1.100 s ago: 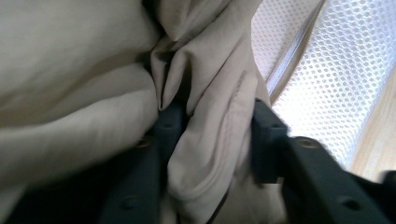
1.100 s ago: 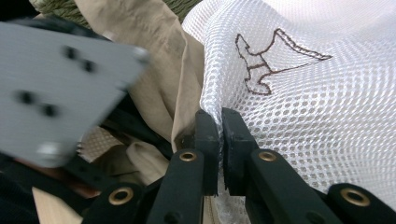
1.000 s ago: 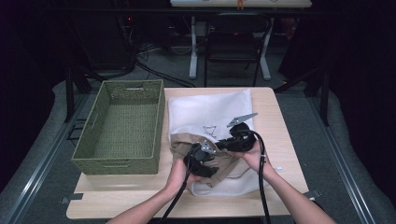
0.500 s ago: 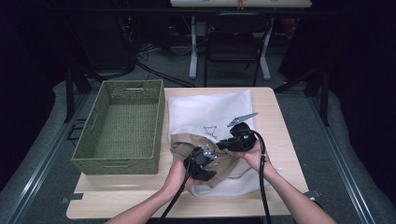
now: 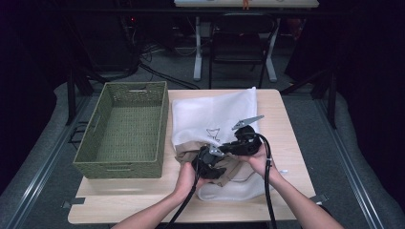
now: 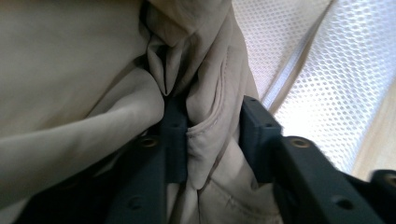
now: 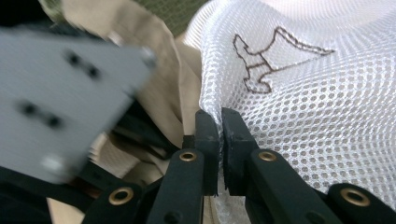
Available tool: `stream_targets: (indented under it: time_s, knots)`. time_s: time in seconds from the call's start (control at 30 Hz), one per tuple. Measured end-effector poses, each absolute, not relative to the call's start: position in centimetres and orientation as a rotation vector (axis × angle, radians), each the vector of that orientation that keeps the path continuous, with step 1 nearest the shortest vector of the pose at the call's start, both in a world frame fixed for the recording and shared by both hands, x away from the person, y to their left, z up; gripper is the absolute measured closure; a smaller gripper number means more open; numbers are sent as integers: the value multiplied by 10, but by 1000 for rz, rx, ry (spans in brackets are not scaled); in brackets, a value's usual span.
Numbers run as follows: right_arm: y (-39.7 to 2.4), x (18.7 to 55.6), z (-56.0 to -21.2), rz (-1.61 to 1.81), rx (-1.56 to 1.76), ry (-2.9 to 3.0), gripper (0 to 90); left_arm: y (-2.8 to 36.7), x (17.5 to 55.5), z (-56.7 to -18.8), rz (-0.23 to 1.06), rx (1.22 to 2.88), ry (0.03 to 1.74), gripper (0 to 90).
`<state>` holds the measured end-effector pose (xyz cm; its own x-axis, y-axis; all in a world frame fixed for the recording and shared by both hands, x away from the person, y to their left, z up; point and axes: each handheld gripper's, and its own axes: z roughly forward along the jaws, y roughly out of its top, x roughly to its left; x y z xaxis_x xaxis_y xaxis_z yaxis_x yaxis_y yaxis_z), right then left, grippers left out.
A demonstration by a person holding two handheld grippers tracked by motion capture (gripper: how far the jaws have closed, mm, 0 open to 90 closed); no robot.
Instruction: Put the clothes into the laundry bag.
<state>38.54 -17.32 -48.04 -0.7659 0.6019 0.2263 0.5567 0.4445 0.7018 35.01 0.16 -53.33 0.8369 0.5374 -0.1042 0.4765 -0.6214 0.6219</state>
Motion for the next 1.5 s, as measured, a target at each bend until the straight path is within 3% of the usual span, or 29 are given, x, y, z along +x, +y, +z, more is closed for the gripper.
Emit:
stream_targets:
  time_s: [0.13, 0.17, 0.43, 1.07, 1.1, 1.23, 1.5]
  knots:
    - [-176, 388, -481, 1242, 1068, 2613, 869, 10, 348, -526, 89, 2358, 722, 539]
    - [-178, 388, -481, 1239, 1076, 2609, 868, 12, 347, -523, 88, 2360, 730, 468]
    - [-181, 390, -481, 1239, 1082, 2608, 868, 27, 337, -497, 75, 2386, 670, 352]
    - [-180, 392, -481, 1235, 1090, 2606, 867, 74, 340, -432, 273, 2320, 724, 284]
    - [-181, 393, -480, 1237, 1088, 2604, 867, 76, 341, -428, 310, 2311, 735, 240]
    - [-181, 393, -480, 1240, 1088, 2604, 868, 77, 347, -426, 360, 2312, 766, 222]
    - [-181, 393, -480, 1237, 1088, 2610, 868, 61, 369, -461, 288, 2409, 836, 331]
